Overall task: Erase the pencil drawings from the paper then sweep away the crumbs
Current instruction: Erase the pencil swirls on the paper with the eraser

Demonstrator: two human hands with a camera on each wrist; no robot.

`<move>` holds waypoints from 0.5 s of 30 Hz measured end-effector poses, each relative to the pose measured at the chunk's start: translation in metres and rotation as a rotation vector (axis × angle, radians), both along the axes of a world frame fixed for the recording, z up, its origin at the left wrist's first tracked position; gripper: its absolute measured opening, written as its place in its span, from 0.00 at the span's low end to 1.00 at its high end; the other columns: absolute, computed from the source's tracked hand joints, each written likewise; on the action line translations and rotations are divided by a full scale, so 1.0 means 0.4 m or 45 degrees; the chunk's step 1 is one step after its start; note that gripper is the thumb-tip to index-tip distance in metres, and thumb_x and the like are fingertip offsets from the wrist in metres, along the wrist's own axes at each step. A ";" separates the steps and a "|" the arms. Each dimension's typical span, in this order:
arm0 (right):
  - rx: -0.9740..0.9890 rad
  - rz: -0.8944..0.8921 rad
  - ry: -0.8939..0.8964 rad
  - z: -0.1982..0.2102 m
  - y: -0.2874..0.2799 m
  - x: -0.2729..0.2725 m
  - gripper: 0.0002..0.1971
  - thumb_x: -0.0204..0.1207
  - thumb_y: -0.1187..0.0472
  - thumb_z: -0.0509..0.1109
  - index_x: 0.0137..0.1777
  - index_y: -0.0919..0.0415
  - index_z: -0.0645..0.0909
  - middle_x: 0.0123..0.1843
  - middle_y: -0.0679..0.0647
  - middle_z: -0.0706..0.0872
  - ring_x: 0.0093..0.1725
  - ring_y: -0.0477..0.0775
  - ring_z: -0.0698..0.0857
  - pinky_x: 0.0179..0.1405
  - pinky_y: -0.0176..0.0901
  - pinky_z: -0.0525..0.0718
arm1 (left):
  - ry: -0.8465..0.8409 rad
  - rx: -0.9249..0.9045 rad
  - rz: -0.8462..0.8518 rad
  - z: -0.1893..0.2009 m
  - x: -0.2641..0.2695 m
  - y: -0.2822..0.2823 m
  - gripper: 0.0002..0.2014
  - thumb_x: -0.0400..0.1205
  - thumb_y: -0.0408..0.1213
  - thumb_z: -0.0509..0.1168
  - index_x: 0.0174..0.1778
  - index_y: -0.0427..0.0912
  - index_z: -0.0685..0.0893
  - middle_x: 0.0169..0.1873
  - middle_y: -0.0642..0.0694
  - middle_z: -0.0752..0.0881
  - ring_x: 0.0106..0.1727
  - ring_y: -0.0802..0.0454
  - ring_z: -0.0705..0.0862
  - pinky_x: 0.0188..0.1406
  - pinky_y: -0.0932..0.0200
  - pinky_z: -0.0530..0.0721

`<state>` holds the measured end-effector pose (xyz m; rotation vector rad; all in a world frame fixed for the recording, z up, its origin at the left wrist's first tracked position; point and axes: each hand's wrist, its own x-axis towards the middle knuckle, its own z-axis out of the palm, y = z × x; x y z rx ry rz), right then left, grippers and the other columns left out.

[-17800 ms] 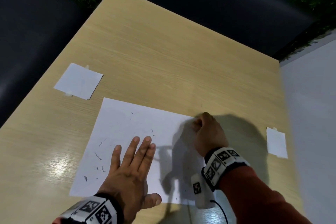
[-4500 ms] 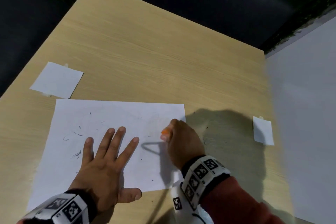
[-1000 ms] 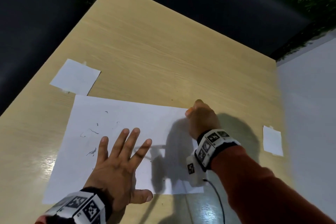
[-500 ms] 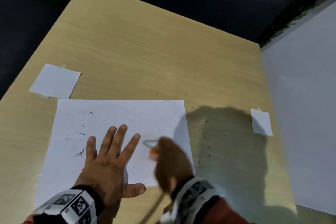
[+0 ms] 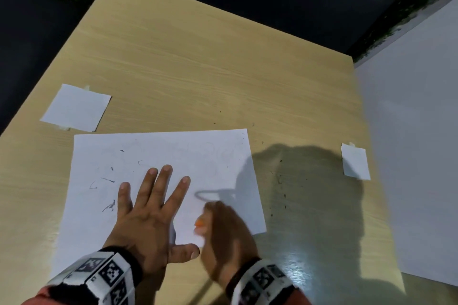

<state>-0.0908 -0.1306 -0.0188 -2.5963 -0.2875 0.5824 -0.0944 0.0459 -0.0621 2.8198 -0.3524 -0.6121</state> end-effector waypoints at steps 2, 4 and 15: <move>-0.107 -0.252 -0.056 0.000 -0.093 0.062 0.11 0.74 0.53 0.52 0.44 0.56 0.75 0.43 0.51 0.80 0.45 0.57 0.81 0.41 0.42 0.71 | -0.010 0.014 -0.009 -0.001 -0.001 0.003 0.62 0.58 0.86 0.52 0.85 0.49 0.60 0.84 0.36 0.59 0.83 0.36 0.57 0.75 0.34 0.43; -0.291 -0.469 -0.077 0.021 -0.176 0.108 0.07 0.79 0.56 0.58 0.40 0.55 0.69 0.41 0.51 0.77 0.40 0.54 0.77 0.38 0.42 0.69 | -0.004 0.027 -0.015 0.000 0.000 0.003 0.63 0.58 0.86 0.51 0.85 0.49 0.59 0.84 0.36 0.58 0.83 0.36 0.57 0.75 0.35 0.43; -0.308 -0.429 -0.101 0.020 -0.148 0.099 0.06 0.81 0.57 0.58 0.45 0.57 0.72 0.46 0.52 0.80 0.45 0.55 0.80 0.41 0.45 0.76 | 0.031 0.042 -0.019 0.004 0.001 0.002 0.62 0.60 0.87 0.48 0.85 0.50 0.57 0.84 0.36 0.56 0.83 0.36 0.54 0.75 0.36 0.40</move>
